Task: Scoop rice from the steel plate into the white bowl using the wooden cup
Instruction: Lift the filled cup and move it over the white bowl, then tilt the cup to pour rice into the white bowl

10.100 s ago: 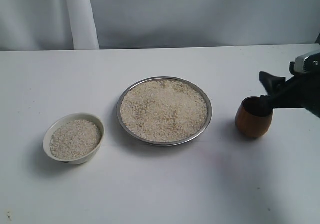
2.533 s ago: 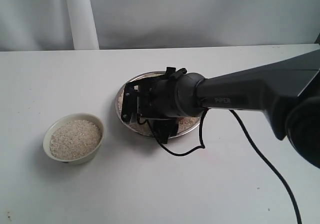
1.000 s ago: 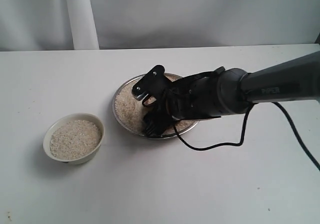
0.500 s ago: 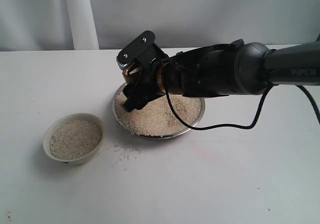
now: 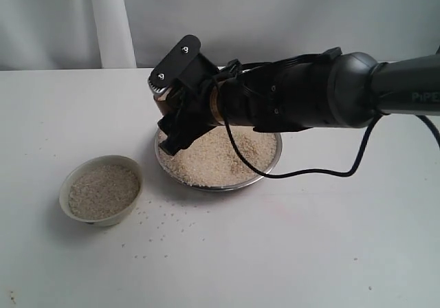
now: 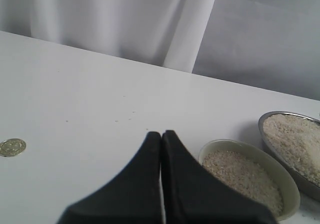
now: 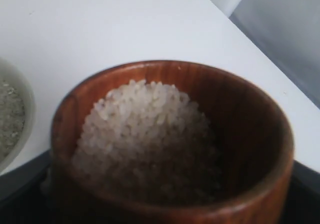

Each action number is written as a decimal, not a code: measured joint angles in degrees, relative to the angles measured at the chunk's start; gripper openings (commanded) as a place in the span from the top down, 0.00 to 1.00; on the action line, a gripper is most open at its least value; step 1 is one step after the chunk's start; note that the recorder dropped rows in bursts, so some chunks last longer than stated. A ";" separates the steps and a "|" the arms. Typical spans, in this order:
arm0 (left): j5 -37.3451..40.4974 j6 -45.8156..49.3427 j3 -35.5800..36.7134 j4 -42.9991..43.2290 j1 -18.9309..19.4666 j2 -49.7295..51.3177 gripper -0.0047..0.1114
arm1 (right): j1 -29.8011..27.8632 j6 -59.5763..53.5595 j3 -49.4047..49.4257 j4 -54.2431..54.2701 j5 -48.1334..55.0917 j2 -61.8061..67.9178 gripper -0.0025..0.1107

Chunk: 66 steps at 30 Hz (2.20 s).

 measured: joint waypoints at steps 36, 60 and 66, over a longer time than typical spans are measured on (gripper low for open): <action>0.00 0.00 0.00 0.00 0.00 0.00 0.96 | 15.09 -20.59 -9.27 -7.51 20.38 7.45 0.93; 0.00 0.00 0.00 0.00 0.00 0.00 0.96 | 22.14 -46.76 -18.59 -7.88 38.90 15.71 0.93; 0.00 0.00 0.00 0.00 0.00 0.00 0.96 | 22.59 -49.51 -18.59 -7.74 40.30 15.71 0.93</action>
